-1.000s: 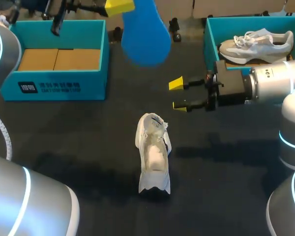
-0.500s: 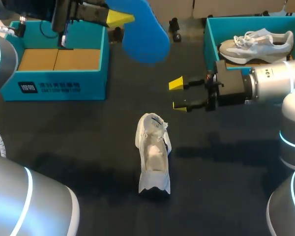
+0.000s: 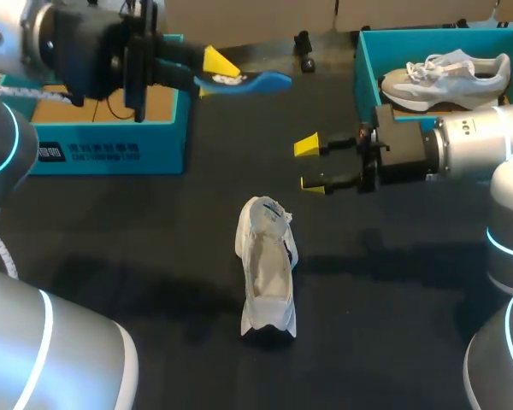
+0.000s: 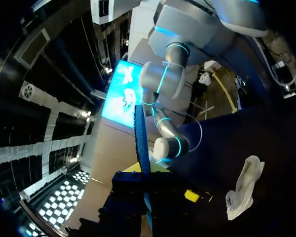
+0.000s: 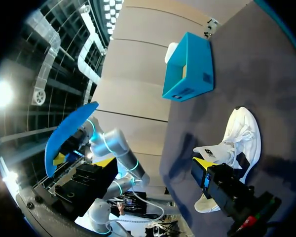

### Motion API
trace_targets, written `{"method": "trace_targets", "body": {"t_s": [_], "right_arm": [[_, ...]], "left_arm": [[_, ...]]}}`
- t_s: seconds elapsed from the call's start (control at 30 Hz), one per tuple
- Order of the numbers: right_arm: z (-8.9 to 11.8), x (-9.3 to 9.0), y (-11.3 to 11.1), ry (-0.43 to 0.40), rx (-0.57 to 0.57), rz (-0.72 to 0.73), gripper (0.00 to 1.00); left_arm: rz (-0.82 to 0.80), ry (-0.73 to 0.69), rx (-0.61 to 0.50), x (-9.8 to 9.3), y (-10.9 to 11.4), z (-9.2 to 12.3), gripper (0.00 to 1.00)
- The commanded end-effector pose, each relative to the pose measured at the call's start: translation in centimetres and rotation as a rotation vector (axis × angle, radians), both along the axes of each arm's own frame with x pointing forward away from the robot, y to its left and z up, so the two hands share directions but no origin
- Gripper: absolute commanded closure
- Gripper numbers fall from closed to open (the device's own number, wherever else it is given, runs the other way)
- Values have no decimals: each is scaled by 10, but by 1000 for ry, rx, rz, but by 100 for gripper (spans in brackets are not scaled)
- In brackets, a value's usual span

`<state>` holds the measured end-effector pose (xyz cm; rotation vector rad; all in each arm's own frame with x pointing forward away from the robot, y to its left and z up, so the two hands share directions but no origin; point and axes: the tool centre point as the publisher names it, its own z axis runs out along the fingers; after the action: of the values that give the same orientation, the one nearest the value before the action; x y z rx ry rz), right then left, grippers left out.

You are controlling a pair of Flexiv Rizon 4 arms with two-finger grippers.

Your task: Take the shoe out of the shoebox, open the shoe tongue, remove and reinsert the insole, then place the shoe into the shoebox

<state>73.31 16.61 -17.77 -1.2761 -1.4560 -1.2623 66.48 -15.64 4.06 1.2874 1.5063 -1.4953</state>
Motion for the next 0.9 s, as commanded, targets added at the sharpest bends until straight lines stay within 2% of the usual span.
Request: {"method": "trace_targets", "body": {"t_s": [0.03,0.27,0.43,0.57,0.63,0.7,0.9], "right_arm": [[-1,1,2,1,-1,-1,0],[-1,1,2,1,-1,-1,0],[-1,1,2,1,-1,-1,0],[-1,1,2,1,-1,-1,0],[-1,1,2,1,-1,-1,0],[-1,1,2,1,-1,-1,0],[-1,1,2,1,-1,-1,0]], "left_arm": [[56,-159,26,-8,2,2,100],[56,-159,26,-8,2,2,100],[68,-315,-29,3,-1,-38,100],[58,-353,-74,16,-5,-61,100],[44,-431,-103,19,-7,-68,100],[11,-449,-131,23,-11,-75,100],[11,-449,-131,23,-11,-75,100]]}}
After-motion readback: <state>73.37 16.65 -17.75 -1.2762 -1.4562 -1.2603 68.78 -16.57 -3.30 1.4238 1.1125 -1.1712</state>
